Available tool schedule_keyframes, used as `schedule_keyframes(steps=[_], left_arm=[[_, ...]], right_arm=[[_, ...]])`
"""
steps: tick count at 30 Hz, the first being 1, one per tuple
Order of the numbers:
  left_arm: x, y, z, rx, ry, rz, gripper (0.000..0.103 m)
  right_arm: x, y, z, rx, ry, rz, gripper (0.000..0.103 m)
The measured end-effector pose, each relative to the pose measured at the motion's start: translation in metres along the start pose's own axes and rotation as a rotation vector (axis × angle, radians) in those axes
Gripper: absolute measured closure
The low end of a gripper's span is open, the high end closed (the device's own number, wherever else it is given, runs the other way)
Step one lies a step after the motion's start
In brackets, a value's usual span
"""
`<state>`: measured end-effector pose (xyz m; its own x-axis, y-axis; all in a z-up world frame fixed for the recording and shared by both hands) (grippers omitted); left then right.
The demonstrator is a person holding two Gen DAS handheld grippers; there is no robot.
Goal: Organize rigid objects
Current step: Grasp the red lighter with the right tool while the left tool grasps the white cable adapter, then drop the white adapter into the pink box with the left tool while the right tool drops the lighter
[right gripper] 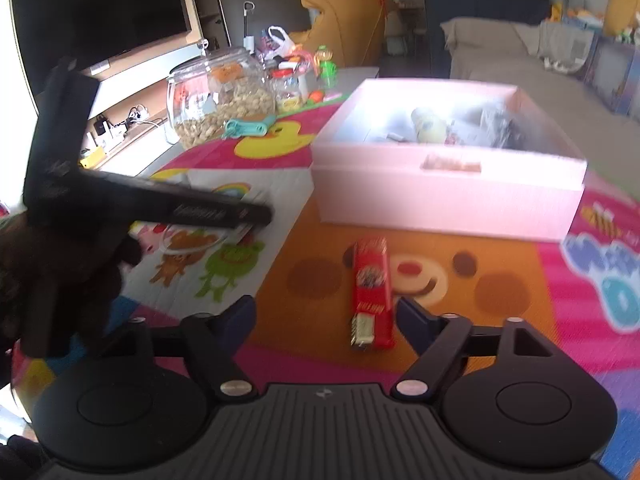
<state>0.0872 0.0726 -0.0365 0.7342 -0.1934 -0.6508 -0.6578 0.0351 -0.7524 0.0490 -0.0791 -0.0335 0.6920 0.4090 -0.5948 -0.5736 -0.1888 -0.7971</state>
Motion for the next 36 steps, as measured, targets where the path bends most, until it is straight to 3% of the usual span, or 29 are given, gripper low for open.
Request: schedule_keyframes(steps=[4, 6, 8, 10, 13, 18, 21, 23, 26, 29, 32, 36], left_arm=[[-0.029, 0.024, -0.009, -0.006, 0.063, 0.019, 0.078], [-0.04, 0.033, -0.01, -0.059, 0.088, 0.042, 0.078], [-0.048, 0.04, -0.009, -0.116, 0.082, 0.06, 0.078], [-0.053, 0.045, -0.011, -0.116, 0.099, 0.05, 0.078], [-0.058, 0.053, -0.015, -0.068, 0.101, -0.005, 0.078], [-0.07, 0.065, -0.039, 0.101, 0.019, -0.024, 0.079], [-0.082, 0.069, -0.058, 0.09, 0.12, -0.013, 0.079], [-0.095, 0.064, -0.073, 0.154, 0.15, -0.037, 0.079], [-0.119, 0.043, -0.093, 0.23, 0.202, -0.083, 0.079], [-0.143, -0.001, -0.101, 0.259, 0.214, -0.179, 0.079], [-0.157, -0.06, -0.098, 0.235, 0.193, -0.301, 0.079], [-0.148, -0.13, -0.095, 0.141, 0.205, -0.41, 0.079]], right_arm=[[0.016, -0.012, -0.008, -0.043, 0.093, 0.004, 0.047], [0.028, -0.01, -0.01, -0.037, 0.092, 0.049, 0.059], [0.028, -0.01, -0.008, -0.049, 0.098, 0.041, 0.07], [0.025, -0.009, -0.004, -0.052, 0.079, 0.056, 0.08], [0.01, -0.001, -0.003, -0.034, 0.053, 0.068, 0.08], [-0.036, 0.004, -0.006, -0.019, 0.037, 0.023, 0.081], [-0.072, -0.001, -0.011, -0.012, 0.03, -0.036, 0.081], [-0.097, -0.01, -0.017, -0.005, 0.042, -0.094, 0.081], [-0.133, -0.032, -0.028, 0.014, 0.068, -0.198, 0.081], [-0.16, -0.051, -0.039, 0.023, 0.105, -0.295, 0.081], [-0.173, -0.061, -0.046, 0.026, 0.126, -0.351, 0.081], [-0.168, -0.059, -0.054, 0.041, 0.132, -0.34, 0.081]])
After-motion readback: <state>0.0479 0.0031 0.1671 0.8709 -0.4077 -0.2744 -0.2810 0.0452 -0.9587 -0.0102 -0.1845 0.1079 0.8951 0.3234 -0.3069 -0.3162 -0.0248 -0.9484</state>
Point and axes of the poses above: each gripper's, at about its wrist camera, not at the fingertips, and x roughly the way its jaws point, z to its left, y to its underside, the point moved 9 cm from there along x, roughly the way its jaws point, and after that the axes turned 3 degrees about -z, right-handed, at the moved point
